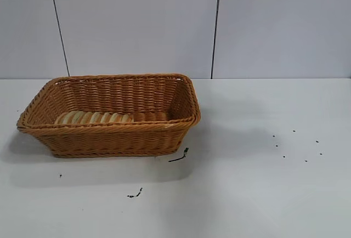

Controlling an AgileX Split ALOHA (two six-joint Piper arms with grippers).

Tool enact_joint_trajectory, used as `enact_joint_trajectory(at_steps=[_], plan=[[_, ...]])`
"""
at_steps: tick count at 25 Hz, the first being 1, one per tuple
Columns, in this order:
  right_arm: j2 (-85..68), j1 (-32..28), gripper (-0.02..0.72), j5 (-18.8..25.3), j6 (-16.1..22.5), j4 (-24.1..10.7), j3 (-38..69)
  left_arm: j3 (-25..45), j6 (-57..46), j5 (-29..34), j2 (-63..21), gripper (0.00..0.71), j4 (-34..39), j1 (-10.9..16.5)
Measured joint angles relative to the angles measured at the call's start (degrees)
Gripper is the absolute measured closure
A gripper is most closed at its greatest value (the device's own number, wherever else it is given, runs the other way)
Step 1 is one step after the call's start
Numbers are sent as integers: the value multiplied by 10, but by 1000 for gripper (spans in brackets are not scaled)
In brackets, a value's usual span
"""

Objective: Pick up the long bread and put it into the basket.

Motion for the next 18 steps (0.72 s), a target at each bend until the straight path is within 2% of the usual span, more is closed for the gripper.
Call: enact_joint_trajectory(at_steps=[7,12,18], plan=[[-248,0,65,-84,4,17,184,0,0,0,0,14,0,0],[-352,0,65,-80,8,19,210,0,0,0,0,14,0,0],[-375,16,66,-79,14,19,211,0,0,0,0,14,0,0]])
